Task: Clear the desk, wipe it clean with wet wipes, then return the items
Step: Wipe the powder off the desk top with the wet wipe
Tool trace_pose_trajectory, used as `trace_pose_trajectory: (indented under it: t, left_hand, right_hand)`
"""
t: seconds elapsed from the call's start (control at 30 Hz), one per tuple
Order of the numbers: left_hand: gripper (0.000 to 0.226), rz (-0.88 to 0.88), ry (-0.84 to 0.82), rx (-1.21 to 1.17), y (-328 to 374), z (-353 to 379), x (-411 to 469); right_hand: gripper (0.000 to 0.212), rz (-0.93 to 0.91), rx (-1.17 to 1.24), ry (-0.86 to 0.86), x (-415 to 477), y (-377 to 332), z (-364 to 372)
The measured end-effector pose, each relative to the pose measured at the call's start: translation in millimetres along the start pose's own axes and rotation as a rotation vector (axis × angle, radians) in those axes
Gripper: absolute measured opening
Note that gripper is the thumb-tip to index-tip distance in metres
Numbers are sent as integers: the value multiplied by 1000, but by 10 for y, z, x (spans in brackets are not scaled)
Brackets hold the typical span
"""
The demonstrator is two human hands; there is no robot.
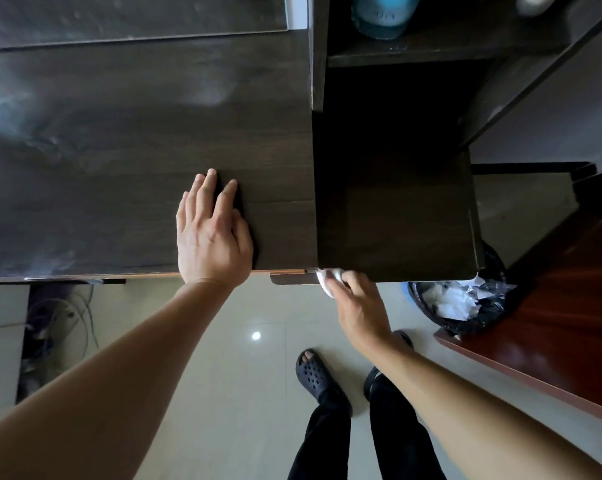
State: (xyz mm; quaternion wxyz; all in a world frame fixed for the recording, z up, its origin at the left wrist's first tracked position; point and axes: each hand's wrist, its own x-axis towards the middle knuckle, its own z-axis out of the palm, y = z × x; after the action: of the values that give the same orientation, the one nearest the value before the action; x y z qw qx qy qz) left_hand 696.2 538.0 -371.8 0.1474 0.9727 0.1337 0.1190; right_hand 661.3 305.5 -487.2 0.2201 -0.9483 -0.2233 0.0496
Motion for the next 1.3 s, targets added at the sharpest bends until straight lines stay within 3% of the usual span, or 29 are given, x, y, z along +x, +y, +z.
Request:
trace_pose_trajectory:
  t: [0.33,0.4,0.5,0.6,0.73,0.93,1.07,1.17,1.3]
  left_hand:
    - [48,18,3,16,-20,1,1]
    - [48,18,-2,13,-19,-1,1]
    - [48,23,-3,12,-22,-4,2]
    - [48,31,0,5,-21,-7,-4]
    - [50,35,8,8,-12,-10,-3]
    - [50,39,27,4,-9,5,-8]
    - [49,30,28,1,3,5,-12]
    - [48,13,25,19,21,24,-6]
    - [46,-126,20,53,213,80,3]
  right_hand:
    - [59,125,147,-72,181,-1033,521]
    - [59,125,141,-104,103,-844,509]
    - [40,251,194,-91,-145,-283,302]
    - [26,273,181,56,-292,243,-195]
    - [34,392,79,240,26,578,-387]
    - [59,-11,46,-38,-55,230,85]
    - [65,168,-19,97,-287,1062,-327]
    - [62,300,-118,37,-253,1601,-663]
    - [47,311,-98,-1,-97,1453,-620]
